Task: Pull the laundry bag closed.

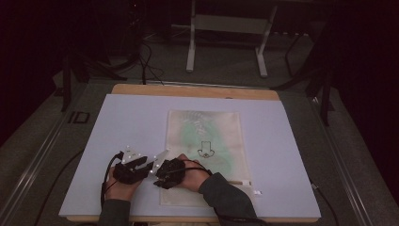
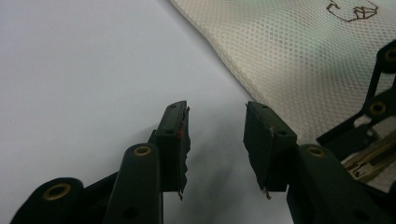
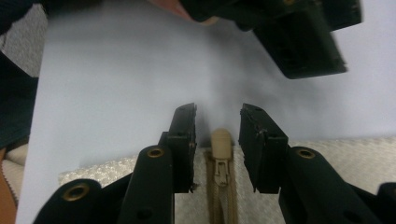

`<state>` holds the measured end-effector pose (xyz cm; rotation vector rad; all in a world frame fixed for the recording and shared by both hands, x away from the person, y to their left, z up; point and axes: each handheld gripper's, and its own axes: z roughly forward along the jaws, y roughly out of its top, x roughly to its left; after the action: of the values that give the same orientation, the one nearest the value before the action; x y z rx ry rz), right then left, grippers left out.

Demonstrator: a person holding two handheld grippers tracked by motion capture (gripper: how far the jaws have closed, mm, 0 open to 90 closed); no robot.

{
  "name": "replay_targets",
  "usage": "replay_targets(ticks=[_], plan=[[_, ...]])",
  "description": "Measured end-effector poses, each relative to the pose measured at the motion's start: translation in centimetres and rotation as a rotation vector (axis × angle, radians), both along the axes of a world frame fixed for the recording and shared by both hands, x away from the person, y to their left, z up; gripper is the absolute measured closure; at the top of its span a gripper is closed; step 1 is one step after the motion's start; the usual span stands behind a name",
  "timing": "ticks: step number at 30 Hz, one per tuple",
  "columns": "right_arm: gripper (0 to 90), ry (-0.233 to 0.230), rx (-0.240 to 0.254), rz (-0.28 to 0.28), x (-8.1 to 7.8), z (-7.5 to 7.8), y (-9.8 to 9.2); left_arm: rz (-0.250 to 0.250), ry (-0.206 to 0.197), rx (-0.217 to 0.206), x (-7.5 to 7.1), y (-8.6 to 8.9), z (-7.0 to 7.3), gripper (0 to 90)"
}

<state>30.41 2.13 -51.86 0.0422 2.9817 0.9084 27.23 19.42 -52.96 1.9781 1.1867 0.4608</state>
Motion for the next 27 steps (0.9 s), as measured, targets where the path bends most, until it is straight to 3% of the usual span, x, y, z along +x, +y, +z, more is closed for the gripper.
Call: replay_targets(ticks=[5, 22, 25, 27], plan=[[75.4, -0.004, -0.002, -0.003, -0.1, 0.0, 0.1, 0.001, 0.000, -0.001, 0.0, 0.0, 0.0, 59.1], [83.8, 0.002, 0.056, -0.011, -0.2, 1.4, -1.6, 0.002, 0.001, 0.001, 0.0, 0.0, 0.0, 59.1], [82.9, 0.008, 0.053, -0.011, -0.1, 1.4, -1.5, 0.001, 0.000, 0.001, 0.0, 0.0, 0.0, 59.1], [77.4, 0.007, 0.052, -0.012, 0.0, 1.2, -1.1, 0.002, 0.001, 0.001, 0.0, 0.0, 0.0, 59.1]])
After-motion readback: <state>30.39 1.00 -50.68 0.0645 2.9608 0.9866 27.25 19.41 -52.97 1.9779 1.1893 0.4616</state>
